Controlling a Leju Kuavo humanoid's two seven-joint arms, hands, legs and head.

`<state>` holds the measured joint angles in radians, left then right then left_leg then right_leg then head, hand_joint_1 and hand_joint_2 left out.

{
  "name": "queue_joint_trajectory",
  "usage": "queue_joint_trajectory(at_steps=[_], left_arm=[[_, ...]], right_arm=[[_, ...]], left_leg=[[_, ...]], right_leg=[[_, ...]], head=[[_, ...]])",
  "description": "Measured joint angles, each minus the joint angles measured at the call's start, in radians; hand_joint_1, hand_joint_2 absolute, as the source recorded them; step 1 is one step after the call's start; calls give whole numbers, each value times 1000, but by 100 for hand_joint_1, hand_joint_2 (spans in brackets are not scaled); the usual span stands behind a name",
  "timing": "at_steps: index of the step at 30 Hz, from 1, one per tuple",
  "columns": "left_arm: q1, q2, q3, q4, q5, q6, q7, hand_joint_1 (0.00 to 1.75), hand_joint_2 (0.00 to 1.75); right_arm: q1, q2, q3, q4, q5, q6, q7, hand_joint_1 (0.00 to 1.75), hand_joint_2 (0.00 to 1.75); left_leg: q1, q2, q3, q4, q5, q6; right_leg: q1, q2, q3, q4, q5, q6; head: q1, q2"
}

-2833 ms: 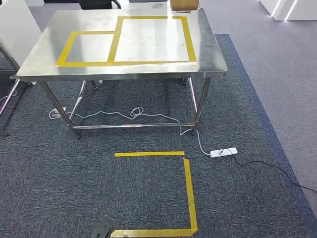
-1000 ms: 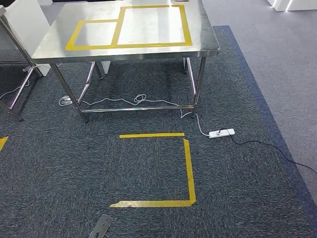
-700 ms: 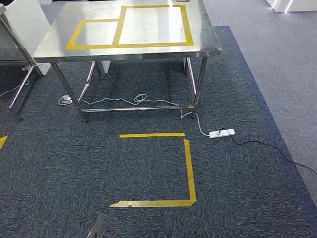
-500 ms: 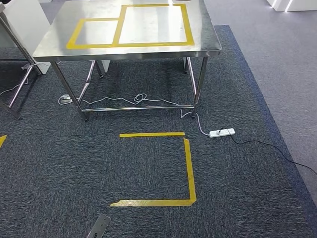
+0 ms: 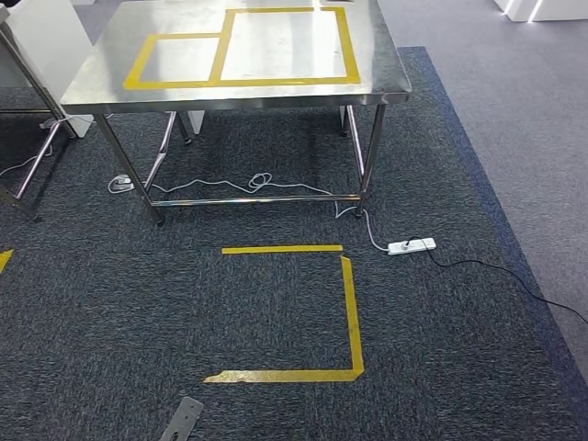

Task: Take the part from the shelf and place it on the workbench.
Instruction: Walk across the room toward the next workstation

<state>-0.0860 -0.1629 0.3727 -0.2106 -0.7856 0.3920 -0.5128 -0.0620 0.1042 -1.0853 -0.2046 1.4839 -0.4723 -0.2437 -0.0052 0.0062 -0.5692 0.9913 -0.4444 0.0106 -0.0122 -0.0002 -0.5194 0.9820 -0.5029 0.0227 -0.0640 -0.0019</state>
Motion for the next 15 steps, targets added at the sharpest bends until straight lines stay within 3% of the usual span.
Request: queue_joint_trajectory(at_steps=[15], left_arm=[[17, 9, 8, 0, 4, -33, -3, 0, 175]], right_arm=[[16, -19, -31, 0, -44, 12, 41, 0, 0]], left_leg=[[0, 0, 0, 0, 0, 0]], right_leg=[[0, 0, 0, 0, 0, 0]], head=[[0, 0]])
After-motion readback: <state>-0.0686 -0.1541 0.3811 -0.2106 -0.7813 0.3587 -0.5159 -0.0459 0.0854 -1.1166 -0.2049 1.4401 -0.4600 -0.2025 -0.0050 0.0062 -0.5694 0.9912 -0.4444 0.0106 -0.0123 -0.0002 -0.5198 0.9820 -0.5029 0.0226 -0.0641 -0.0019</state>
